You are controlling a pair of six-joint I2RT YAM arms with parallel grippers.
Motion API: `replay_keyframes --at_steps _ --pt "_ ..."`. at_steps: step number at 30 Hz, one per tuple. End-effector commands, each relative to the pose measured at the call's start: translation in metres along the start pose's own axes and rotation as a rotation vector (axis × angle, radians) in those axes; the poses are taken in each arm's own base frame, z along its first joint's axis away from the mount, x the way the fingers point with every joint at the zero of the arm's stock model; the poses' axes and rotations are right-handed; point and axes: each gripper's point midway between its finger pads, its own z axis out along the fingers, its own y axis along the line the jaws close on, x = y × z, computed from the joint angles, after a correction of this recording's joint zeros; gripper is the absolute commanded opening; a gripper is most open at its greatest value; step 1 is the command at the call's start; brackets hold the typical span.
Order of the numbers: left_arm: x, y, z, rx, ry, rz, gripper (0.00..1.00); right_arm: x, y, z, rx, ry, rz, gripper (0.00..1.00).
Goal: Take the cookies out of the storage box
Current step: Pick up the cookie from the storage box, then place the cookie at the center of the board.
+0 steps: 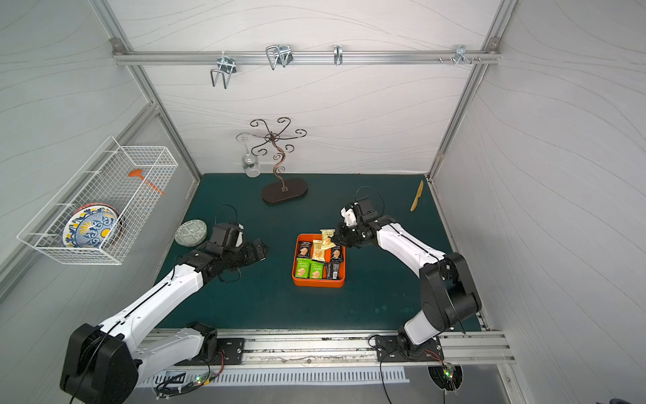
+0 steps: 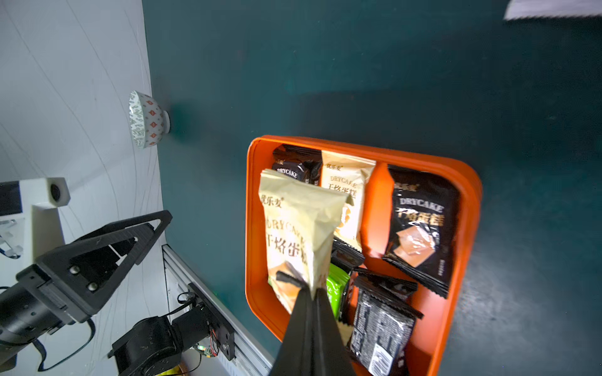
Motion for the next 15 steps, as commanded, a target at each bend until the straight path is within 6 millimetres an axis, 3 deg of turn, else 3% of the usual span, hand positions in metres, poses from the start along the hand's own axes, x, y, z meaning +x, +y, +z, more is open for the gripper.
replay_keyframes --at_steps 1,7,15 --pt "-0.008 -0.008 -0.003 0.02 -0.022 0.019 0.98 -0.012 -0.013 -0.024 0.008 -0.042 0.019 0.0" --pt "-0.008 -0.011 -0.002 0.028 -0.012 0.022 0.98 -0.049 -0.062 -0.048 0.061 -0.135 0.111 0.0" --pt "-0.007 -0.01 -0.002 0.027 -0.008 0.025 0.98 -0.078 -0.118 -0.047 0.097 -0.173 0.222 0.0"
